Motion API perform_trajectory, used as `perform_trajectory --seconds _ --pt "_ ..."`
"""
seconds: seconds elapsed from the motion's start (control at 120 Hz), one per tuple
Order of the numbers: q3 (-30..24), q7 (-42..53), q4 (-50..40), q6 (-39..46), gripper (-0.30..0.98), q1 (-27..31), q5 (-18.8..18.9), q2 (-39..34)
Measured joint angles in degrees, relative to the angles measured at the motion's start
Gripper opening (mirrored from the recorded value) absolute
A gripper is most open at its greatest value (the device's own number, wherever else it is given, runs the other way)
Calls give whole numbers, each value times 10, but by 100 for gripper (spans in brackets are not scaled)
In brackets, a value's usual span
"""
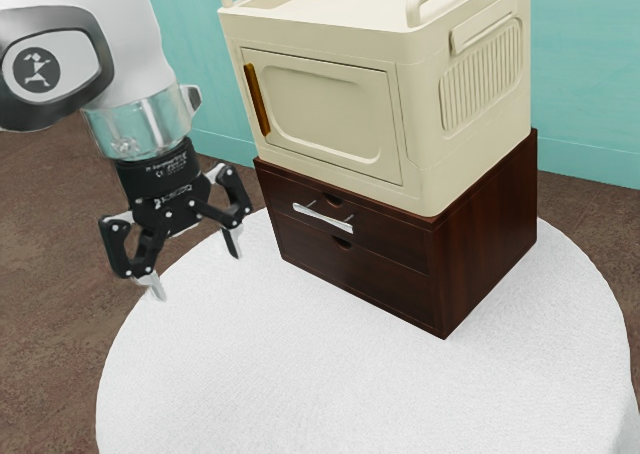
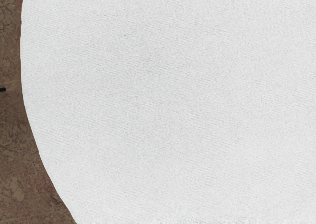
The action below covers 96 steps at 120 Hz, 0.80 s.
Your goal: Pull the drawer handle with one arm to open the drawer
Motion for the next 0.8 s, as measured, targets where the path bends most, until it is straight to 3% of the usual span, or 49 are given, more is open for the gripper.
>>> perform_trajectory --seconds 0.325,0.5,0.8 --pt "8 -12 -15 123 69 -4 -14 47" --pt "12 -17 40 162 69 2 -11 119" --pt "13 -20 -70 284 69 4 21 57"
